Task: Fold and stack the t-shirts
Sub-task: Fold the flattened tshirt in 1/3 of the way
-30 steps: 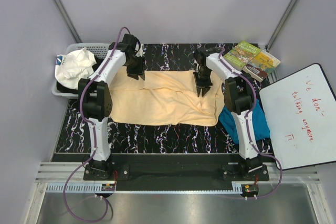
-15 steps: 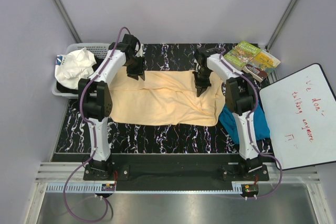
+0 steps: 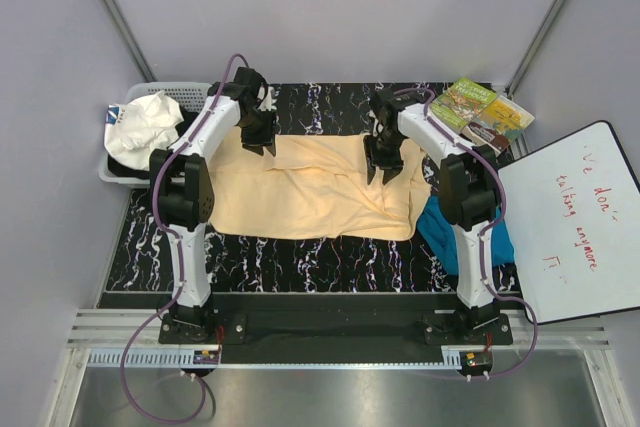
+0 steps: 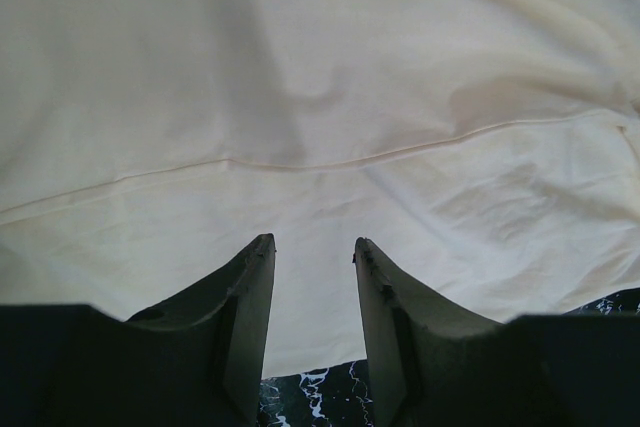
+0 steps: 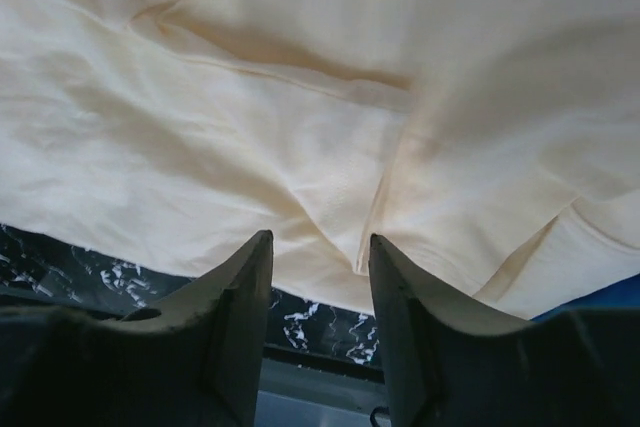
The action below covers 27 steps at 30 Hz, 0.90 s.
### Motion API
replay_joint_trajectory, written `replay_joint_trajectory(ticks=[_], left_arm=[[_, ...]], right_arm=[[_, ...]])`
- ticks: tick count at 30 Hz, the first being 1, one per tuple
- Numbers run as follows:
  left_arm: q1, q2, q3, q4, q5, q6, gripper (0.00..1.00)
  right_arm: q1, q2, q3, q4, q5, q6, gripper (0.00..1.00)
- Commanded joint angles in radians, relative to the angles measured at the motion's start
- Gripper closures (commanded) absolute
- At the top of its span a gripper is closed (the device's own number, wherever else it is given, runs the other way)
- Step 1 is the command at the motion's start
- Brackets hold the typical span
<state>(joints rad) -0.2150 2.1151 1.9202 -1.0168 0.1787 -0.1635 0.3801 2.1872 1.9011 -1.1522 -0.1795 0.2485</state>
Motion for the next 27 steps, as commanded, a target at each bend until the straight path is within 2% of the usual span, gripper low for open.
replay_joint_trajectory(ticks=[1, 4, 9, 19, 27], left_arm=[[0.005, -0.007, -0.006, 0.004, -0.001, 0.012, 0.58], [0.005, -0.015, -0.015, 0.006, -0.005, 0.013, 0.58], [0.005, -0.015, -0.013, 0.004, -0.008, 0.015, 0.58], [0.005, -0.027, -0.026, 0.003, -0.033, 0.019, 0.58], [0.005, -0.024, -0.024, 0.000, -0.035, 0.018, 0.58]], right_arm=[[-0.021, -0.015, -0.014, 0.057, 0.091, 0.046, 0.45], [-0.062, -0.029, -0.054, 0.126, 0.048, 0.069, 0.42], [-0.118, -0.021, -0.102, 0.245, -0.032, 0.086, 0.43], [-0.124, 0.006, -0.119, 0.324, -0.139, 0.090, 0.51], [-0.124, 0.008, -0.181, 0.333, -0.175, 0.095, 0.52]])
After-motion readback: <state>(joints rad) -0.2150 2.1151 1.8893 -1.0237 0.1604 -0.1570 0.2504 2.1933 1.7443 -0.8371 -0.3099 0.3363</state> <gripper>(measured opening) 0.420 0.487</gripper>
